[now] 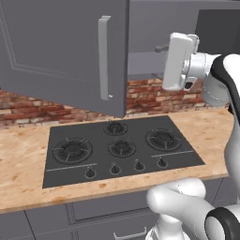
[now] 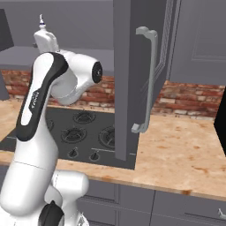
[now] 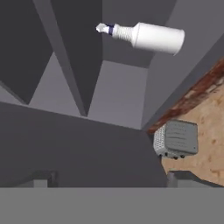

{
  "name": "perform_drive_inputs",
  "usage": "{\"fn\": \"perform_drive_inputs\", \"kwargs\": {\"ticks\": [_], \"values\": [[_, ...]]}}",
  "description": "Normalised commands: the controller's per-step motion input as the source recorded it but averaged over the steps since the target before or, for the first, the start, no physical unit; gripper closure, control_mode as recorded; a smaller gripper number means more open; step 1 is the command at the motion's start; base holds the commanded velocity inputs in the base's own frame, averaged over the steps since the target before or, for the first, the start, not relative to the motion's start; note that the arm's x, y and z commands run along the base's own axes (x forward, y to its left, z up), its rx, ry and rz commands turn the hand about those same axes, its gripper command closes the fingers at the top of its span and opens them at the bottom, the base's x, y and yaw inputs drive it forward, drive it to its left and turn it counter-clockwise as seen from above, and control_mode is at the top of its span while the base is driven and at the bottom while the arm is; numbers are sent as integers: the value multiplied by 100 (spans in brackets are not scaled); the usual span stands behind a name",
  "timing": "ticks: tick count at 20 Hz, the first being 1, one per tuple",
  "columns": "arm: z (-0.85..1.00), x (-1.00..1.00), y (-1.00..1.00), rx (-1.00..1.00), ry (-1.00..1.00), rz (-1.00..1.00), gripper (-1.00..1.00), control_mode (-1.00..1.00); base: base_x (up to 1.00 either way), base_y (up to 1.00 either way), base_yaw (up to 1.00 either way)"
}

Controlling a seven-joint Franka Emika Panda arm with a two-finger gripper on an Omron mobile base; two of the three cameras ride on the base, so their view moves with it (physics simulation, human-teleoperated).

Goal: Open the cabinet. Pick the spray and place it next to the sink. Then close the cabinet.

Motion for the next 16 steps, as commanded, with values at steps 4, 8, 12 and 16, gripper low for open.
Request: {"fn": "perform_drive_inputs", "kwargs": {"ticks": [4,8,12,16], "values": [[0,0,4,1,0,16,-100,-100,0,0,0],[0,0,17,0,-5,9,-100,-100,0,0,0],[-4,0,48,0,-1,10,-100,-100,0,0,0],[-2,0,60,0,0,12,-100,-100,0,0,0]]}}
